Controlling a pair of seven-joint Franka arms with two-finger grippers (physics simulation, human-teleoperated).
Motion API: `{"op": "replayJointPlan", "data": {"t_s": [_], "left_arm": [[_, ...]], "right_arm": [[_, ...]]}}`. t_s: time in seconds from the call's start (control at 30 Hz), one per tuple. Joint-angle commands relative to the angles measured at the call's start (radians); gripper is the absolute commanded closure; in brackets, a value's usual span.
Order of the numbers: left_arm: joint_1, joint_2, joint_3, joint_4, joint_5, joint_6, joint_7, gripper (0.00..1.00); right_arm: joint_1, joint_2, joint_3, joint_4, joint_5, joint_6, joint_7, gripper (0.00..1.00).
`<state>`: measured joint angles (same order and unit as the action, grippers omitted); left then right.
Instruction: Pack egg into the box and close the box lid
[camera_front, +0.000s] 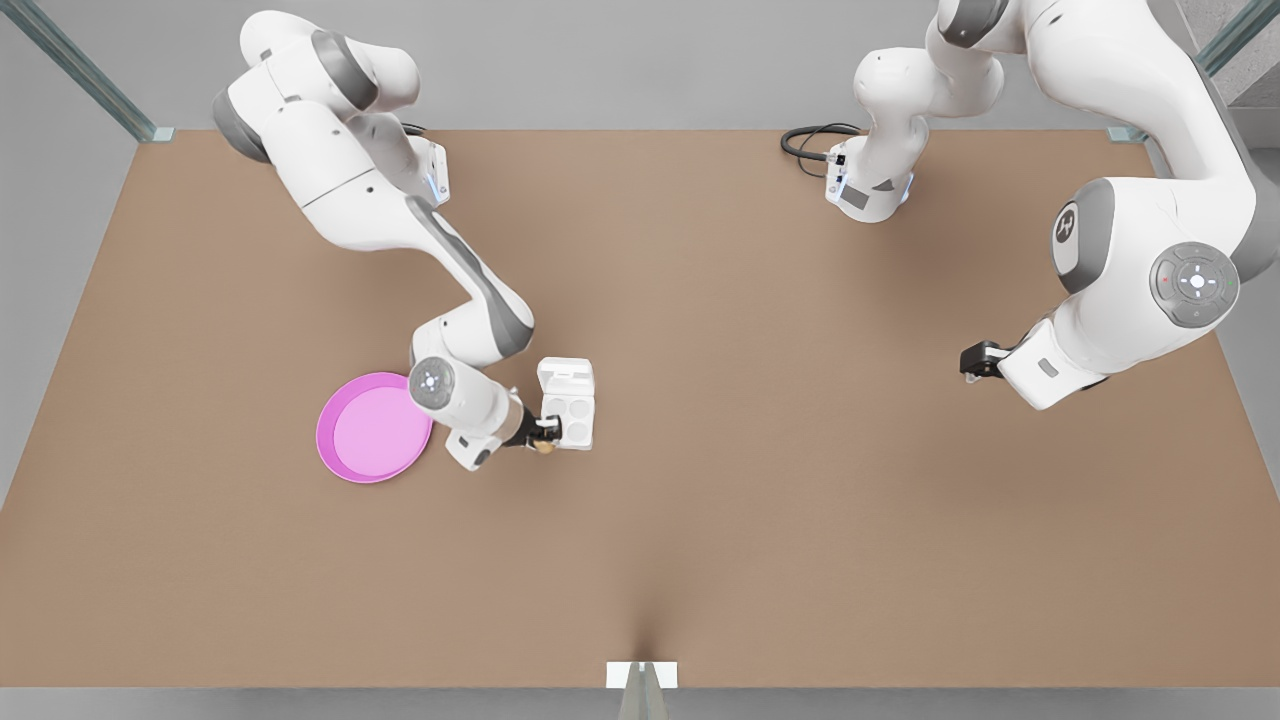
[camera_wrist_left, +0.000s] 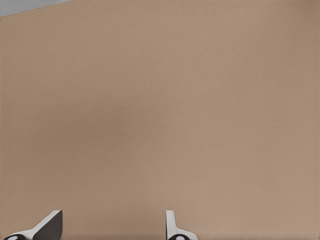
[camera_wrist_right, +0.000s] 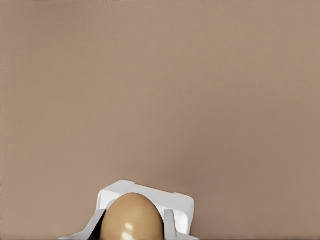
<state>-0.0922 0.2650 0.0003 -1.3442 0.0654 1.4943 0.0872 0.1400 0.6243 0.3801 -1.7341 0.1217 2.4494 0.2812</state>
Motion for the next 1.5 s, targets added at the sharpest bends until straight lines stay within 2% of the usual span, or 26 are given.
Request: {"op": "replayJointPlan", "data": {"t_s": [0.0,0.2,0.23,0.37,0.4,0.63,0.67,0.73,0.77,0.8,0.83,0.87,0.9,0.93,0.97,1.0,1.03,1.07,1.1,1.17,1.23,1.33,1.47], "left_arm": [[0.0,-0.001,0.0,0.0,0.001,0.0,-0.001,0.0],[0.0,0.0,0.0,0.0,0.001,0.0,-0.001,0.0],[0.0,0.003,0.0,0.0,0.001,0.0,-0.001,0.0],[0.0,0.003,0.0,0.0,0.001,0.0,0.0,0.0],[0.0,0.005,0.0,0.0,0.001,0.0,0.0,0.0],[0.0,0.005,0.0,0.0,0.001,0.0,0.0,0.0],[0.0,0.006,0.0,0.0,0.001,0.0,0.0,0.0],[-0.003,0.02,0.0,0.0,0.001,-0.003,-0.001,0.0],[-0.044,0.025,-0.002,0.0,0.002,-0.078,-0.01,0.0],[-0.161,0.029,-0.002,0.0,0.002,-0.227,-0.093,0.0],[-0.32,0.062,-0.002,0.002,0.001,-0.262,-0.34,0.0],[-0.402,0.086,-0.003,0.002,0.001,-0.262,-0.424,0.0],[-0.423,0.099,-0.002,0.002,-0.001,-0.262,-0.434,0.0],[-0.42,0.099,-0.002,0.002,-0.001,-0.261,-0.432,0.0],[-0.425,0.108,-0.003,0.002,-0.001,-0.261,-0.435,0.0],[-0.455,0.123,-0.003,0.002,-0.044,-0.261,-0.522,0.2],[-0.494,0.137,-0.003,0.002,-0.067,-0.259,-0.612,0.53],[-0.577,0.218,-0.003,0.002,-0.148,-0.163,-0.788,0.78],[-0.623,0.255,-0.003,0.002,-0.182,-0.123,-0.84,0.79],[-0.65,0.286,-0.005,0.005,-0.188,-0.06,-0.911,0.79],[-0.649,0.287,-0.005,0.005,-0.19,-0.058,-0.911,0.79],[-0.73,0.321,-0.006,0.004,-0.297,0.066,-0.995,0.79],[-0.85,0.362,-0.01,0.004,-0.403,0.329,-1.268,0.79]], "right_arm": [[0.0,-0.021,0.005,-0.035,-0.014,0.068,0.125,0.59],[0.0,-0.103,0.006,-0.177,-0.014,0.163,0.127,0.59],[-0.006,-0.113,0.029,-0.217,-0.014,0.206,0.127,0.59],[-0.028,-0.149,0.045,-0.262,-0.014,0.212,0.128,0.57],[-0.025,-0.147,0.043,-0.255,-0.014,0.243,0.127,0.0],[-0.022,-0.146,0.043,-0.249,-0.014,0.243,0.116,0.0],[-0.026,-0.143,0.043,-0.17,-0.025,0.226,0.115,0.0],[-0.031,-0.123,0.028,0.094,-0.031,0.116,-0.029,0.0],[-0.033,-0.063,-0.029,0.3,-0.091,-0.09,-0.154,0.0],[-0.051,-0.038,-0.07,0.387,-0.102,-0.148,-0.35,0.0],[-0.048,-0.038,-0.187,0.487,-0.1,-0.315,-0.551,0.0],[-0.036,-0.043,-0.367,0.565,-0.099,-0.59,-0.537,0.0],[-0.082,-0.054,-0.423,0.481,-0.099,-0.675,-0.367,0.0],[-0.068,-0.161,-0.42,0.3,-0.1,-0.639,-0.258,0.0],[-0.069,-0.308,-0.42,0.056,-0.102,-0.456,-0.26,0.0],[-0.068,-0.314,-0.418,0.103,-0.108,-0.467,-0.264,0.0],[-0.065,-0.311,-0.418,0.162,-0.109,-0.553,-0.28,0.0],[-0.066,-0.31,-0.418,0.298,-0.109,-0.774,-0.323,0.0],[-0.071,-0.316,-0.42,0.347,-0.111,-0.879,-0.32,0.0],[-0.08,-0.311,-0.42,0.433,-0.122,-0.877,-0.326,0.0],[-0.111,-0.31,-0.418,0.435,-0.116,-0.877,-0.329,0.0],[-0.105,-0.31,-0.418,0.436,-0.119,-0.876,-0.327,0.0],[-0.117,-0.31,-0.418,0.436,-0.123,-0.876,-0.329,0.0]]}}
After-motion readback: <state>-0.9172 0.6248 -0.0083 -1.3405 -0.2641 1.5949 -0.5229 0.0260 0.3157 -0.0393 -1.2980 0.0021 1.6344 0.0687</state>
